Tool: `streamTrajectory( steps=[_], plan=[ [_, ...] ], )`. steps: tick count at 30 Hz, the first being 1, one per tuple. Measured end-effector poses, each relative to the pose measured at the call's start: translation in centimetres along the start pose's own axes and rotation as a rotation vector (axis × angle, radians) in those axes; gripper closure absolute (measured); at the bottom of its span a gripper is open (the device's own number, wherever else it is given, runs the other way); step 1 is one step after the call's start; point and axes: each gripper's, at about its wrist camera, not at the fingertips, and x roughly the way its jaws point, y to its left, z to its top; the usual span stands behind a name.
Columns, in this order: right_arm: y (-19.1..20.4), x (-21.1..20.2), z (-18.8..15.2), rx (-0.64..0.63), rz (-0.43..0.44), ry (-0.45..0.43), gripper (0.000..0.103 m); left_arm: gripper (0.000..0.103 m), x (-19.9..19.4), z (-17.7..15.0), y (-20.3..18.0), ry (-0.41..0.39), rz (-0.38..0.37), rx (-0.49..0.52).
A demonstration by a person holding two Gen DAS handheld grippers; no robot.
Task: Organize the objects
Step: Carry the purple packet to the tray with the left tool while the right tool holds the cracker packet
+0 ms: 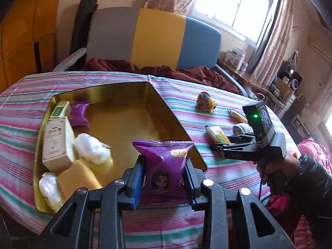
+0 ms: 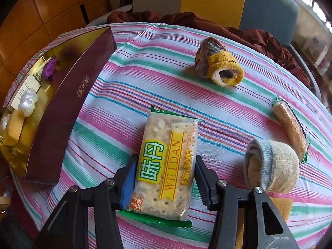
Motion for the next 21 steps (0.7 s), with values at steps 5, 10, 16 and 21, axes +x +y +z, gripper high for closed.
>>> streamTrajectory(
  steps=[5, 10, 16, 21],
  plan=[
    [1.0, 1.0, 0.8, -0.032, -0.031, -0.007, 0.051, 0.069, 0.1, -0.3, -0.2, 0.003, 0.01, 0.013],
    [1.7, 1.1, 0.9, -0.067, -0.059, -0.017, 0.052, 0.069, -0.1, -0.1, -2.7, -0.015, 0.016, 0.111],
    [2.6, 2.4, 1.8, -0.103, -0.08, -0.028, 0.052, 0.069, 0.0, 0.0, -5.3, -0.024, 0.032, 0.206],
    [2.7, 2.3, 1.8, -0.114, -0.089, -0.031, 0.052, 0.069, 0.5, -0.1, -5.7, -0.006, 0.035, 0.223]
  ],
)
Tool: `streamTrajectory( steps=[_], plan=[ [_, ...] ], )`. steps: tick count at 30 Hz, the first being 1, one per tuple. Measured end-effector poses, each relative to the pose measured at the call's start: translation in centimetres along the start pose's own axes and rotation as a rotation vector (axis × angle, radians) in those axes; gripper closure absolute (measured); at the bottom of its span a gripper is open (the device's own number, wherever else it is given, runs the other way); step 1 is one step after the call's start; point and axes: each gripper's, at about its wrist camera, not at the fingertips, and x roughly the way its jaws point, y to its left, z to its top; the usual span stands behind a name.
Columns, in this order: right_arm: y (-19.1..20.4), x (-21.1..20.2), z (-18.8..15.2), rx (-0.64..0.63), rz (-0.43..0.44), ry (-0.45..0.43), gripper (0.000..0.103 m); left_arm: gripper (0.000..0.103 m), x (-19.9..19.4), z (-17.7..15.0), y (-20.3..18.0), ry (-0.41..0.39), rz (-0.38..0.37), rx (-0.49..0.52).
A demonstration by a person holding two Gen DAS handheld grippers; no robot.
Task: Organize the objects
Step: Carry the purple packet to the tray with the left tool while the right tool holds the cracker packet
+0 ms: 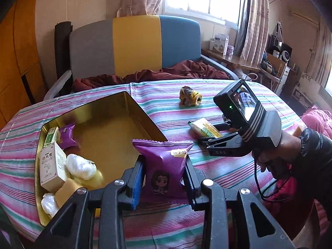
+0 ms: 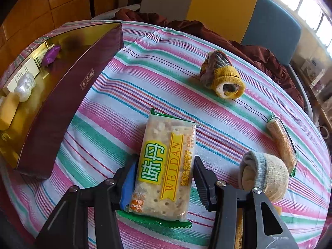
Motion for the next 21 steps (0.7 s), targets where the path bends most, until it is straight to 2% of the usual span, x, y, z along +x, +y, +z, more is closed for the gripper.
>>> streamTrajectory(
  steps=[14, 16, 21],
  plan=[
    [0.2, 0.1, 0.1, -0.005, -0.005, -0.006, 0.052, 0.069, 0.7, 0.1, 2.0, 0.016, 0.037, -0.037],
    [0.2, 0.2, 0.2, -0.004, -0.004, -0.007, 0.052, 0.069, 0.7, 0.4, 3.2, 0.017, 0.035, -0.069],
    [0.3, 0.3, 0.2, -0.005, -0.003, -0.009, 0.052, 0.069, 1.1, 0.7, 8.4, 0.027, 0.059, -0.224]
  ],
)
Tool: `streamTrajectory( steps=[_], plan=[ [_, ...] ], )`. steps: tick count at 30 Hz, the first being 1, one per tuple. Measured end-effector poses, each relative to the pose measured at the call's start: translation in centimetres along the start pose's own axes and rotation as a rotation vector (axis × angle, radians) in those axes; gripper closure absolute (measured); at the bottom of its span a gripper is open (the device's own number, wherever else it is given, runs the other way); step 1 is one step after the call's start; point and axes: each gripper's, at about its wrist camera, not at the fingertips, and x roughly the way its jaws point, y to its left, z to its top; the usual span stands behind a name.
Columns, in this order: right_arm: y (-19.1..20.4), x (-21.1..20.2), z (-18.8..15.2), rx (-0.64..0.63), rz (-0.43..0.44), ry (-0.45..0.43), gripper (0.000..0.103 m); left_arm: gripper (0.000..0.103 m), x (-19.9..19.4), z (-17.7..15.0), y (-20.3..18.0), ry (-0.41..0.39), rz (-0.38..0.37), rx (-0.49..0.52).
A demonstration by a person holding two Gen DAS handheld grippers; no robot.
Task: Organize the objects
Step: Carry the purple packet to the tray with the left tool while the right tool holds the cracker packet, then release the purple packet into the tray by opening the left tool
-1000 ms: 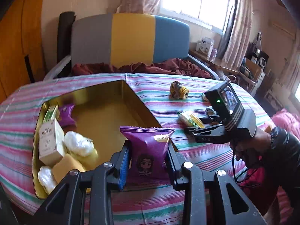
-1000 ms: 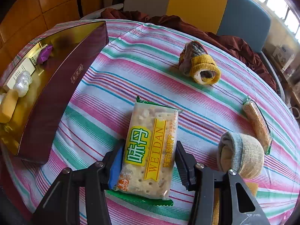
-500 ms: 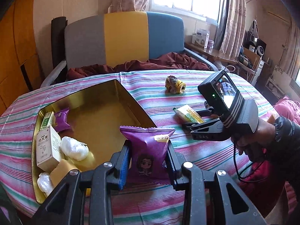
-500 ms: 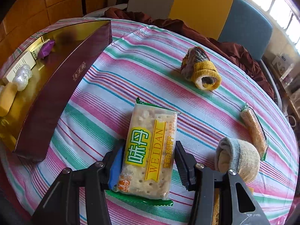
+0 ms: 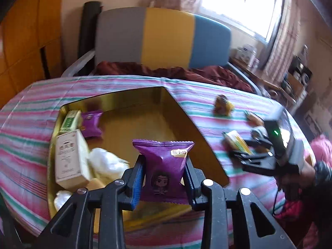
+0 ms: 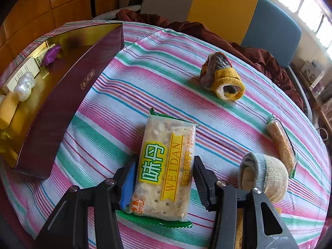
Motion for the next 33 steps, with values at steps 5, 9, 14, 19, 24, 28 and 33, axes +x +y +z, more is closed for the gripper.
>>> streamTrajectory(
  steps=[5, 9, 14, 19, 24, 28, 33],
  plan=[
    [0.2, 0.1, 0.1, -0.011, -0.012, -0.003, 0.052, 0.069, 1.0, 1.9, 7.3, 0.033, -0.035, -0.241],
    [0.3, 0.1, 0.1, -0.019, -0.017, -0.005, 0.051, 0.069, 2.3, 3.3, 9.6, 0.049, -0.004, -0.264],
    [0.4, 0.1, 0.3, -0.023, -0.019, -0.006, 0.051, 0.068, 5.4, 5.7, 8.7, 0.073, 0.011, -0.193],
    [0.4, 0.2, 0.3, -0.021, -0.018, -0.006, 0.051, 0.068, 9.7, 6.9, 7.9, 0.146, 0.043, -0.133],
    [0.4, 0.3, 0.4, -0.02, -0.015, -0.006, 0.051, 0.068, 13.3, 6.1, 8.4, 0.285, 0.156, -0.092],
    [0.5, 0.4, 0.6, -0.021, -0.012, -0.006, 0.051, 0.063, 12.8, 5.5, 9.0, 0.277, 0.201, -0.083],
    [0.4, 0.5, 0.6, -0.02, -0.009, -0.007, 0.051, 0.062, 11.7, 5.0, 9.0, 0.247, 0.218, -0.079]
  ],
)
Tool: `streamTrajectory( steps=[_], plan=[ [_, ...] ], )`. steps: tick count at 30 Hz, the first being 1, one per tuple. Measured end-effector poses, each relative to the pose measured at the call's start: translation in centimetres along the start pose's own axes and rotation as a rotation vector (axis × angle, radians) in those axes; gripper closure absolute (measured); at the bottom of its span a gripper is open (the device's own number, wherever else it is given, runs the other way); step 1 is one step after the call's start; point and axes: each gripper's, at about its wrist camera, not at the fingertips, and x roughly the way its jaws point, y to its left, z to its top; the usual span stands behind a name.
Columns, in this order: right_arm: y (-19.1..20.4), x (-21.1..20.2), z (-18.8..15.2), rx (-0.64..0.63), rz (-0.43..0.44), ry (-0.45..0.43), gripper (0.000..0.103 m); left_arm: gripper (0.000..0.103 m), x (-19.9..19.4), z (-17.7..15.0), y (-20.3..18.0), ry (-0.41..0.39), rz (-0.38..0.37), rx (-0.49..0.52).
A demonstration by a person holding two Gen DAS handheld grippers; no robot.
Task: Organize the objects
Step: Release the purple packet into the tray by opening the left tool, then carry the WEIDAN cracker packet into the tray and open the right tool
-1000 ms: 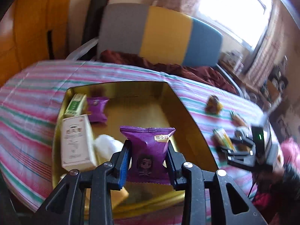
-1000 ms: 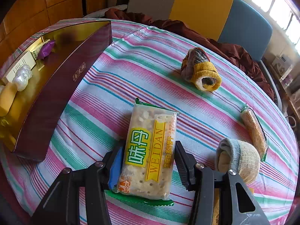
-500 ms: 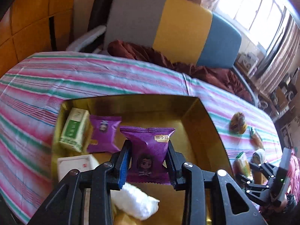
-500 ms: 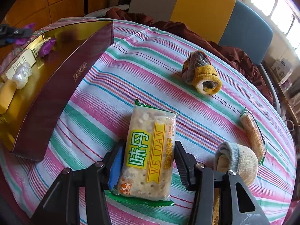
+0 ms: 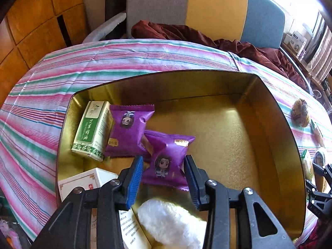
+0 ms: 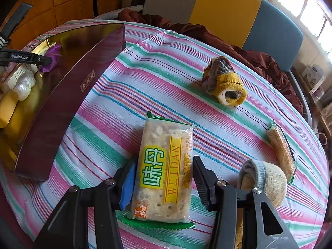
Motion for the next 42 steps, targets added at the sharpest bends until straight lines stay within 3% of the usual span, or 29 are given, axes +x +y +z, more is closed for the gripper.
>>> streamTrajectory(
  steps=[7, 13, 28, 36, 42],
  plan=[
    [0.1, 0.0, 0.1, 0.001, -0.004, -0.004, 0.052, 0.062, -3.8, -1.7, 0.0, -0.097, -0.039, -0.021],
    [0.2, 0.0, 0.1, 0.01, -0.007, -0.006, 0.053, 0.062, -7.5, -5.0, -0.2, -0.18, -0.072, -0.029],
    [0.2, 0.0, 0.0, 0.03, -0.011, -0.016, 0.053, 0.062, -10.8, -9.9, 0.7, -0.211, -0.087, -0.086],
    [-0.4, -0.3, 0.6, 0.146, -0.004, 0.034, 0.056, 0.062, -11.2, -10.8, 2.7, -0.214, -0.11, -0.125],
    [0.3, -4.9, 3.9, 0.246, 0.077, -0.069, 0.057, 0.062, -11.3, -11.4, 3.6, -0.232, -0.116, -0.138]
  ],
)
